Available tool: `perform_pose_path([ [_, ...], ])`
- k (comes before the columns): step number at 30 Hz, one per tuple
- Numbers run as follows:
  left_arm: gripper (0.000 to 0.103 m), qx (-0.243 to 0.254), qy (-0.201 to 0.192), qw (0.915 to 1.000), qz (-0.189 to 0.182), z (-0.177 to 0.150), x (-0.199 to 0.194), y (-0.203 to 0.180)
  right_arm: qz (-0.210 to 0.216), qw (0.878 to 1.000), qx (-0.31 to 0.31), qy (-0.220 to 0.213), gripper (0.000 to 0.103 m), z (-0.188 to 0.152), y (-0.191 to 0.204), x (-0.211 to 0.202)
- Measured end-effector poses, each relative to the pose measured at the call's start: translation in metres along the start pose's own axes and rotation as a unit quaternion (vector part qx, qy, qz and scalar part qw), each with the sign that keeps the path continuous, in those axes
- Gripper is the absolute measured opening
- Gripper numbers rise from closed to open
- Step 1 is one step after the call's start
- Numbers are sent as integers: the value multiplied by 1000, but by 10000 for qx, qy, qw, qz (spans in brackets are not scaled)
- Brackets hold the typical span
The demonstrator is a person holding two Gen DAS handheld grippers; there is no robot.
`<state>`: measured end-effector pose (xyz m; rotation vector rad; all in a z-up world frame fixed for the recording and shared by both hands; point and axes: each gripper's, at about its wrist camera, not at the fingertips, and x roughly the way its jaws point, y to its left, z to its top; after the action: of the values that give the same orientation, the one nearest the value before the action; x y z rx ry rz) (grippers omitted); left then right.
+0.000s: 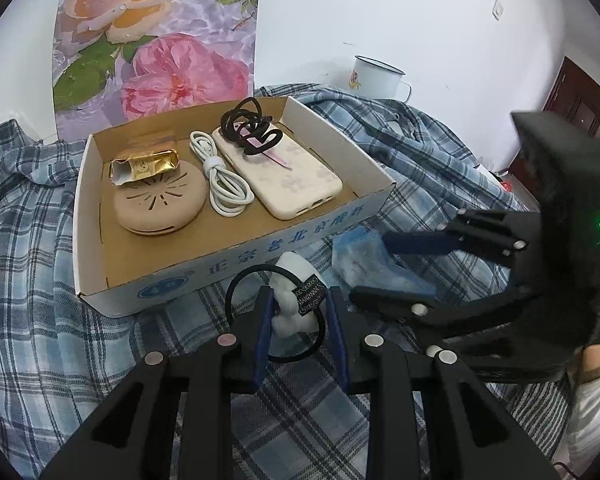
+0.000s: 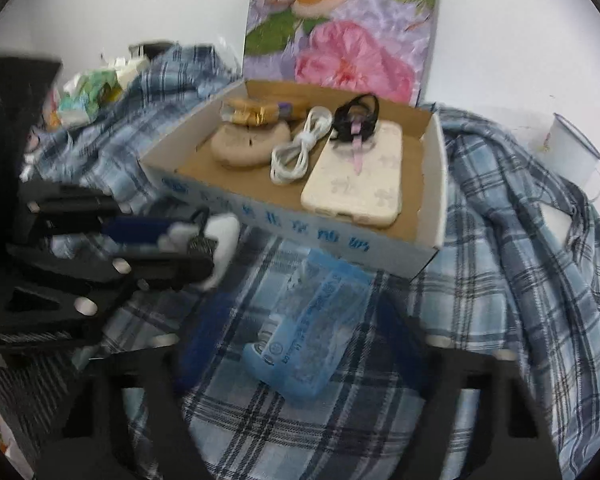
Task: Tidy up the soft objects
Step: 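Grasp the white earbuds with the left tool while the right tool grasps the blue packet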
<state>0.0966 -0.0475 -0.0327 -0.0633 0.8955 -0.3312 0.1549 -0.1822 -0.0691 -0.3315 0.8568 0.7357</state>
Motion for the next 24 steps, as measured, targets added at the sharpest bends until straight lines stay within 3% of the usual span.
perform_pose_path([
  [6,28,-56,-6,10000,-21,1,-1,1,-88,9999,113,65,49,-4,-8,10],
  [11,28,-24,5,10000,-11,0,-1,-1,-58,10000,33,12,42,-5,-6,10],
  [15,28,-2,-44,10000,29,0,-2,-1,-110,9998,-113,-130,35,-5,1,4],
  [24,28,69,-216,9997,87,1,-8,-3,-84,9985,-155,-511,34,-1,4,-13],
])
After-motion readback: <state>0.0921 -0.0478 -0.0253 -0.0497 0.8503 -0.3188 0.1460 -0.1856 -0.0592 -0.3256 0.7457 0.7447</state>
